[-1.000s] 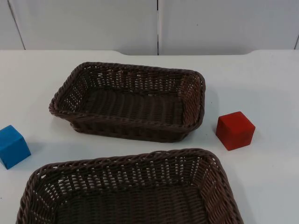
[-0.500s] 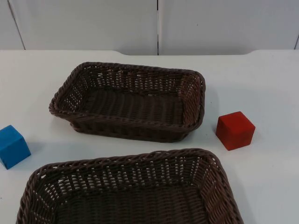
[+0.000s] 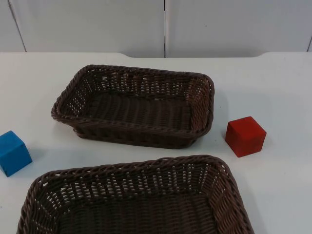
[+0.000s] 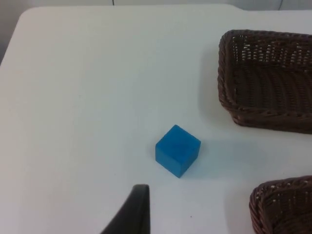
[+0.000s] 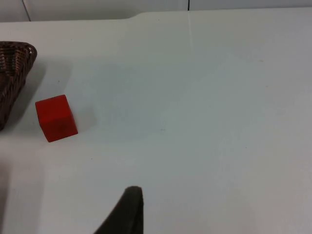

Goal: Pick up one cube with the left hand and place it into the upper basket. Pick up one cube with the right hand and place it into the lower basket.

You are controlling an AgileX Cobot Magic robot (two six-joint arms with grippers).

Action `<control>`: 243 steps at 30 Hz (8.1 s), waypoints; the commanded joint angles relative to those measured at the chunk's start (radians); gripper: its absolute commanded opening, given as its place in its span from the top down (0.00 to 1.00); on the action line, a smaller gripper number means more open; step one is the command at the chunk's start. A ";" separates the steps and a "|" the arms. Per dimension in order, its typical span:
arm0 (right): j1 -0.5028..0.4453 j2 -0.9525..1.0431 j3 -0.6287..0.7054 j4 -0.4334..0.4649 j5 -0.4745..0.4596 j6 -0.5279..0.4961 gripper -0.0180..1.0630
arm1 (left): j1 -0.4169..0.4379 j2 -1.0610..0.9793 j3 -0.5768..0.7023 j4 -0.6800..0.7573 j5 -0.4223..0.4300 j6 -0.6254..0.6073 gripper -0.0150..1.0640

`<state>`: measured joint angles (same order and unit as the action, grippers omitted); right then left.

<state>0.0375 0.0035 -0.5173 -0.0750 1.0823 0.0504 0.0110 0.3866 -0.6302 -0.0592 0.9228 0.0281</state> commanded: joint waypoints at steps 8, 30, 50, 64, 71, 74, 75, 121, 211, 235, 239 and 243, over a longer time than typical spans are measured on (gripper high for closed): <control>-0.004 -0.004 0.002 0.004 -0.003 -0.009 0.01 | 0.003 0.135 -0.004 -0.040 -0.079 -0.001 0.01; -0.004 -0.004 0.002 0.004 -0.003 -0.009 0.01 | 0.003 0.587 -0.023 -0.075 -0.343 0.030 0.01; -0.004 -0.004 0.002 0.004 -0.003 -0.014 0.01 | 0.003 0.912 -0.123 -0.175 -0.414 0.030 0.01; -0.004 -0.004 0.002 0.004 -0.003 -0.014 0.01 | 0.001 1.040 -0.123 -0.340 -0.525 -0.010 0.05; -0.004 -0.004 0.002 0.004 -0.003 -0.014 0.01 | -0.001 1.080 -0.123 -0.434 -0.561 -0.019 0.05; -0.004 -0.004 0.002 0.004 -0.003 -0.014 0.01 | -0.001 1.124 -0.123 -0.430 -0.561 -0.081 0.05; -0.004 -0.004 0.002 0.004 -0.003 -0.014 0.01 | -0.003 1.141 -0.123 -0.430 -0.561 -0.100 0.05; 0.018 -0.004 0.002 0.000 -0.003 -0.017 0.01 | 0.004 1.534 -0.184 0.093 -0.852 -0.741 0.05; 0.018 -0.004 0.002 -0.002 -0.003 -0.021 0.01 | -0.154 0.892 -0.184 -0.051 -0.605 -0.186 0.99; 0.018 -0.004 0.002 -0.002 -0.003 -0.021 0.01 | -0.268 1.306 -0.555 -0.467 -0.451 0.307 0.99; 0.018 -0.004 0.002 -0.002 -0.003 -0.021 0.01 | -0.300 1.392 -0.632 -0.444 -0.420 0.307 0.99; 0.018 -0.004 0.002 -0.002 -0.003 -0.021 0.01 | -0.314 1.453 -0.688 -0.436 -0.409 0.307 0.99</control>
<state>0.0569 0.0035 -0.5173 -0.0734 1.0823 0.0323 -0.2959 1.8264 -1.2976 -0.5017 0.5105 0.3327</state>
